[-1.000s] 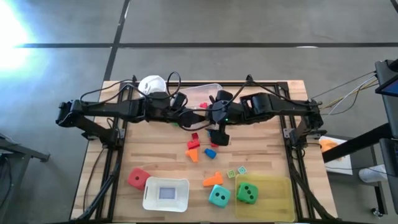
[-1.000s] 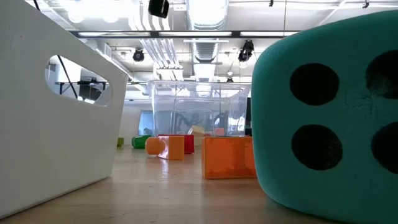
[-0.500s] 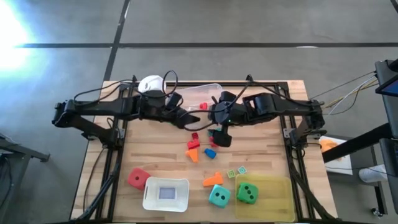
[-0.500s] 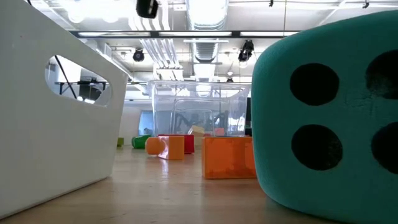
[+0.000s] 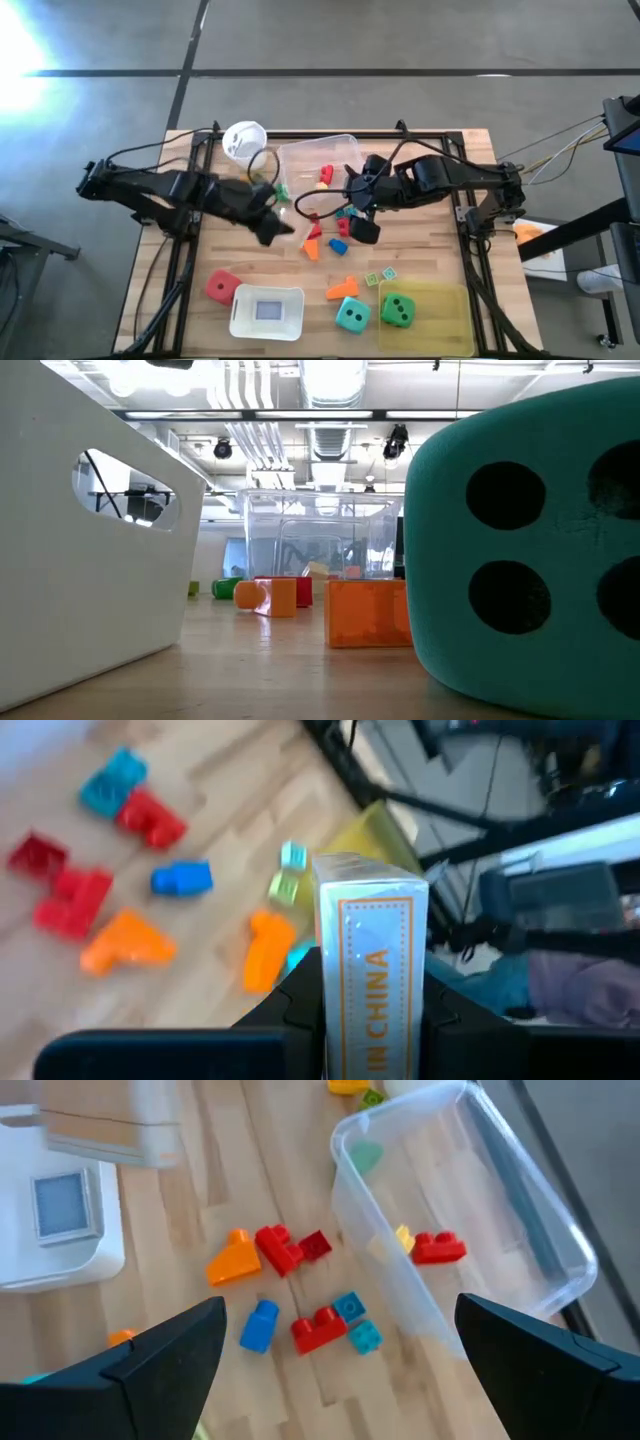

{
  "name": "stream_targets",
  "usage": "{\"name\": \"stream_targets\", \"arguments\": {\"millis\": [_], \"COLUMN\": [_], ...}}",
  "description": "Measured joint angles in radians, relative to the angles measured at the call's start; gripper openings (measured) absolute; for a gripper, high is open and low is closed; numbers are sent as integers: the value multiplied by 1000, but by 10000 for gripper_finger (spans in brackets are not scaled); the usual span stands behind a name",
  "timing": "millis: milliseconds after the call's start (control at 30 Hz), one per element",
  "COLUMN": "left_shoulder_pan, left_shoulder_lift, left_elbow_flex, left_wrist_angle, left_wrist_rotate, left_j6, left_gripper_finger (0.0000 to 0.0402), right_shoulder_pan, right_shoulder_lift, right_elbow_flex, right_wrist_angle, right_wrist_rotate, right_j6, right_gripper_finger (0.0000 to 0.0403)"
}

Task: Pick & Place Toys
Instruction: Put the orange deck of cards into the white bin

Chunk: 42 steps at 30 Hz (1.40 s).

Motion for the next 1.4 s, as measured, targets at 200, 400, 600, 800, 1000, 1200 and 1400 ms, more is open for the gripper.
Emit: {"name": "stream_targets", "arguments": {"millis": [200, 400, 600, 800, 1000, 1200, 1400], "left_shoulder_pan": [-188, -341, -437, -509, -549, -552, -561], "left_shoulder_lift": [4, 39, 116, 188, 241, 285, 288], "left_elbow_flex": [-5, -5, -5, -5, -5, -15, -146], "left_wrist_angle": [-110, -127, -127, -127, -127, -126, -6], "left_wrist_rotate": [-115, -230, -267, -267, -267, -266, -263], "left_j6": [-190, -402, -571, -682, -728, -743, -857], "left_gripper_finger": [63, 63, 63, 63, 63, 63, 63], "right_shoulder_pan": [35, 72, 105, 134, 158, 168, 177], "right_shoulder_lift": [-17, -30, -31, -31, -31, -37, -62], "right_elbow_flex": [-3, -4, -10, -54, -127, -211, -305], "right_wrist_angle": [-32, -32, -32, -34, -35, -31, 1], "right_wrist_rotate": [1, 4, 6, 5, 0, 0, 4], "right_j6": [79, 125, 188, 207, 247, 300, 380], "right_gripper_finger": [385, 385, 385, 385, 385, 385, 385]}}
